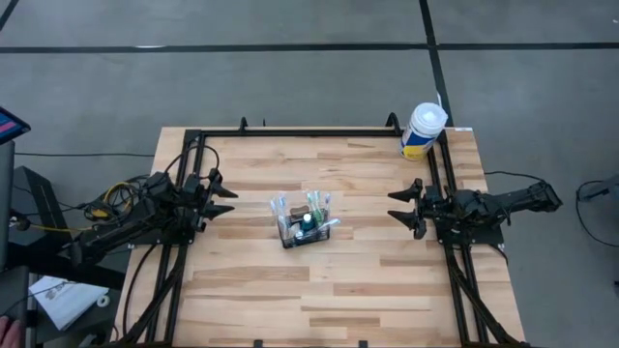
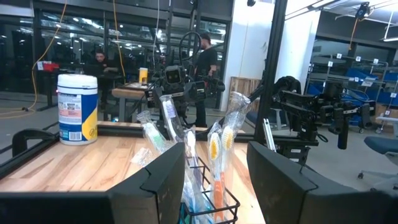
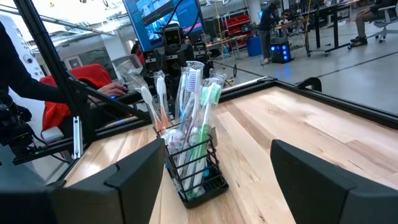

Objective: Pick & Place toothbrushing station
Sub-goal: Return to Home Position

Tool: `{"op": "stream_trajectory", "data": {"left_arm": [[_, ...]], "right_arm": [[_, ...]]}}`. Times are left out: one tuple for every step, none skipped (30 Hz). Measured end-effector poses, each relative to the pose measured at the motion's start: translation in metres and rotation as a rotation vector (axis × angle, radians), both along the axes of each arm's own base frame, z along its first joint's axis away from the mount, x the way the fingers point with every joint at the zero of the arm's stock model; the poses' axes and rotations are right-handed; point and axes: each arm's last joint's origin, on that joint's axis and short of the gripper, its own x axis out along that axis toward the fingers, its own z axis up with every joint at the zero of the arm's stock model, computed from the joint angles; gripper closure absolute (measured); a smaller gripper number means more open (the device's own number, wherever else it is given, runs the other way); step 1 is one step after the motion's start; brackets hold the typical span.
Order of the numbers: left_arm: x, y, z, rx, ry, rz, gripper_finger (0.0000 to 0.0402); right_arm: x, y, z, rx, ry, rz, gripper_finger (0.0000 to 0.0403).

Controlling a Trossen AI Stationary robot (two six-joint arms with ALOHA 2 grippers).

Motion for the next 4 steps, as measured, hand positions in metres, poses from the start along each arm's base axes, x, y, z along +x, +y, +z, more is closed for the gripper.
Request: {"op": "stream_trajectory", "data": {"left_arm": [[0.0, 0.0, 0.0, 0.0, 0.0, 0.0, 0.0234], [0.0, 0.0, 0.0001, 0.0, -0.001, 0.0, 0.0234], [0.0, 0.0, 0.0001, 0.001, -0.001, 0.0, 0.0234], [0.0, 0.0, 0.0001, 0.001, -0.001, -0.001, 0.0234]], "right_arm": [[0.0, 0.0, 0.0, 0.0, 0.0, 0.0, 0.0121], [0.0, 0.0, 0.0, 0.0, 0.0, -0.001, 0.0121], [0.0, 0.0, 0.0, 0.0, 0.0, 0.0, 0.0121], [0.0, 0.0, 0.0, 0.0, 0.0, 0.0, 0.0121]]}}
